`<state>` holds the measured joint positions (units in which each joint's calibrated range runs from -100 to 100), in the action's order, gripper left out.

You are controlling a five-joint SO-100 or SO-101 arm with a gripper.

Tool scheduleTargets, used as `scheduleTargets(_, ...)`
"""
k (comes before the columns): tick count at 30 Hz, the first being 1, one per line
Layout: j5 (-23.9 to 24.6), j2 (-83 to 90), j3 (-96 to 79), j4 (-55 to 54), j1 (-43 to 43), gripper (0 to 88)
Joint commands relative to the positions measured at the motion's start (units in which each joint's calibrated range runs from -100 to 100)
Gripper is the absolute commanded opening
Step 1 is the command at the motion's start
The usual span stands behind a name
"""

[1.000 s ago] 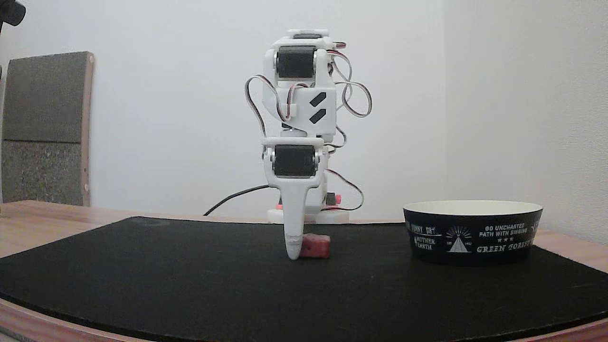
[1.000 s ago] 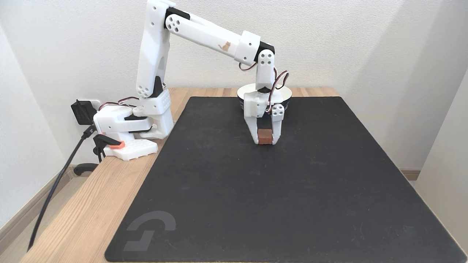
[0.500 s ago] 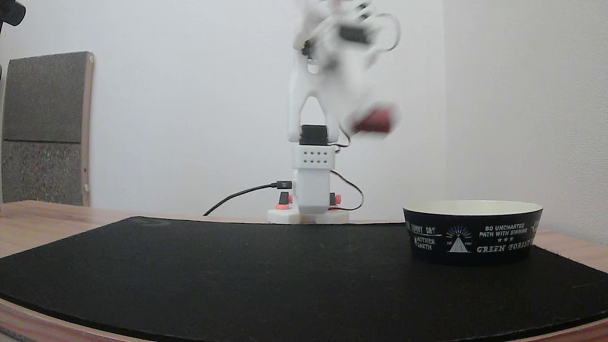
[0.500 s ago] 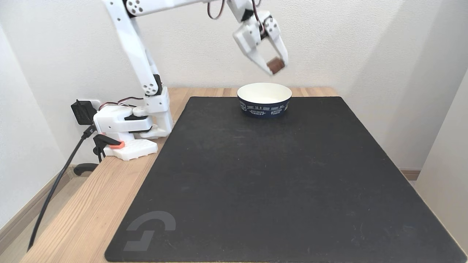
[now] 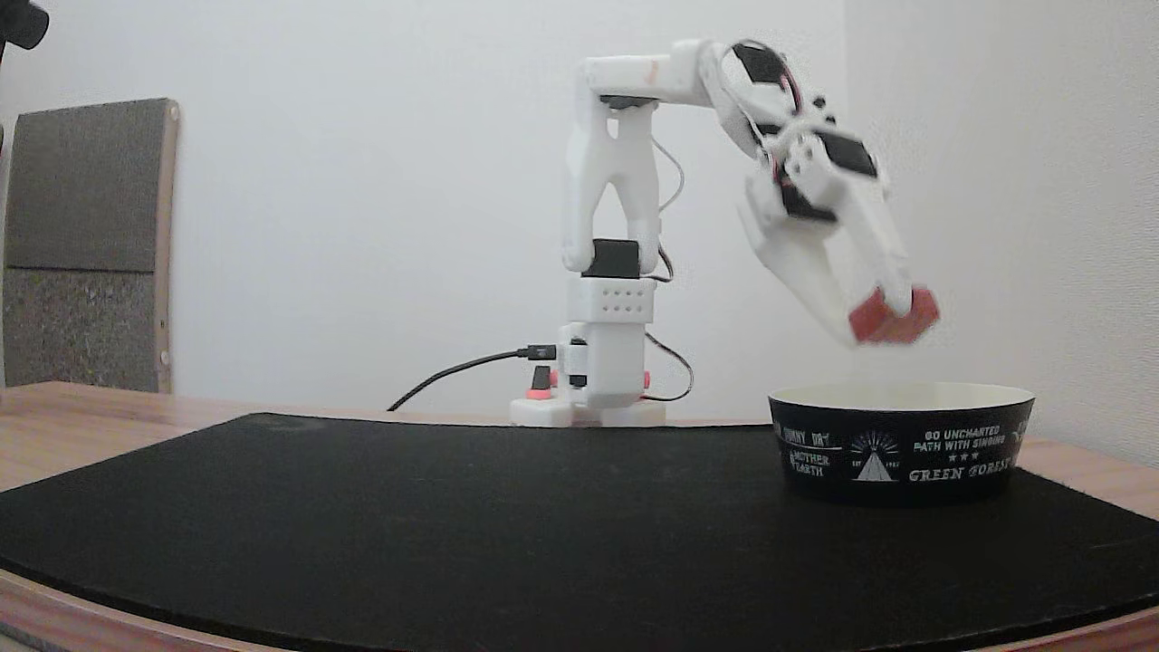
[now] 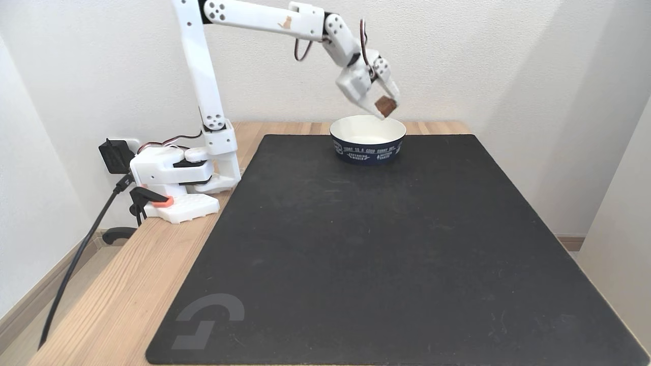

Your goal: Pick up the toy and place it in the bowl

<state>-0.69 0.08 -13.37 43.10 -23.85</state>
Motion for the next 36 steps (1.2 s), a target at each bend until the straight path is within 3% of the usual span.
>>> scheduleTargets(1,1.6,-0.1,-0.3,-1.0,0.0,7.6)
scheduleTargets(2,1.6,-0.4,-0.4,-0.6,-0.4,16.6)
scheduleTargets(6,1.5,-0.1,-0.4,-0.8,-0.4,32.2)
scheduleTargets(13,1.0,0.4,3.9,-0.4,3.0,32.3)
scheduleTargets(15,1.0,1.7,5.8,-0.3,5.4,30.1)
scheduleTargets(17,1.0,7.5,6.8,1.6,11.1,11.8)
scheduleTargets(19,0.4,11.9,5.9,2.2,15.5,0.6)
scheduleTargets(22,-1.3,21.0,-7.0,5.5,20.8,4.8)
scheduleTargets(30,-0.9,48.4,-52.2,-2.8,18.8,4.8)
scheduleTargets(36,-0.8,65.1,-66.3,-2.5,18.1,4.8)
